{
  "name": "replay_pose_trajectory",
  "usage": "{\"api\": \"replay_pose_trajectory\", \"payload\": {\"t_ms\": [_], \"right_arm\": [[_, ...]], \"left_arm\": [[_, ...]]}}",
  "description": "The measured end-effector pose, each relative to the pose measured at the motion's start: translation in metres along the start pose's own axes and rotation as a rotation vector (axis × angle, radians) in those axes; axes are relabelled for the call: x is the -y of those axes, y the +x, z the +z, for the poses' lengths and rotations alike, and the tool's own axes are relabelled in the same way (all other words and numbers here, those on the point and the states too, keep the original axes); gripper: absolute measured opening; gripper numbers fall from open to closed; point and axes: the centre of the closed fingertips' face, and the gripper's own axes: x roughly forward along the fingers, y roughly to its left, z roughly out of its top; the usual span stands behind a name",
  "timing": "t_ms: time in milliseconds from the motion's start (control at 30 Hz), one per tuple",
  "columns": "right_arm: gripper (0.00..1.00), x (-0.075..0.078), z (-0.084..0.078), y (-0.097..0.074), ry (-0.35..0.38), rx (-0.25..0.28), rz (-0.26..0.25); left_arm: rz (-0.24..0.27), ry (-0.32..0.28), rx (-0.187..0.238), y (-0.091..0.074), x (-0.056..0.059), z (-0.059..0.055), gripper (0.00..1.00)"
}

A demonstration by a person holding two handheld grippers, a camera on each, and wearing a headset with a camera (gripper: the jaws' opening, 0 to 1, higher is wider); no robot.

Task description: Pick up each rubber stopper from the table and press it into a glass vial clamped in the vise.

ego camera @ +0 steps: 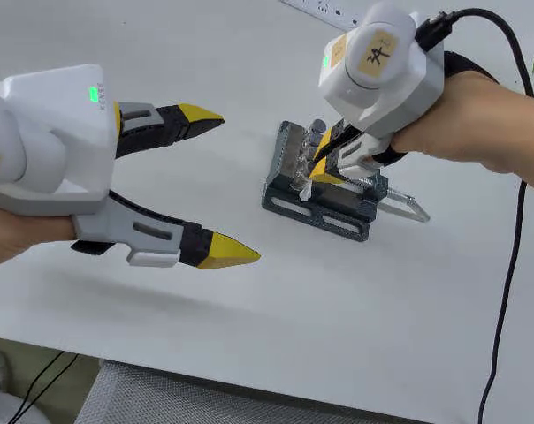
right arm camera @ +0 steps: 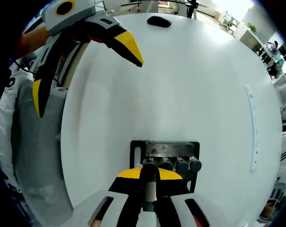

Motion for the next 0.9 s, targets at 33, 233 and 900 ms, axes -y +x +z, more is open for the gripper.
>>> {"api": "replay_pose_trajectory", "payload": {"t_ms": [33, 233, 900], "right_arm": [[0.05, 0.0000, 0.0000, -0.0002, 0.000, 0.002, 0.000], [0.07, -0.0006, -0.0004, -0.0013, 0.008, 0.032, 0.003], [0.10, -0.0030, -0.0010, -0.0049, 0.057, 0.091, -0.011]], "left_arm": [[0.000, 0.000, 0.002, 0.0005, 0.0000, 0.0008, 0.86], [-0.009, 0.002, 0.006, 0.0024, 0.0040, 0.0049, 0.86], [-0.005, -0.007, 0.011, 0.0008, 0.0045, 0.0050, 0.85]]}}
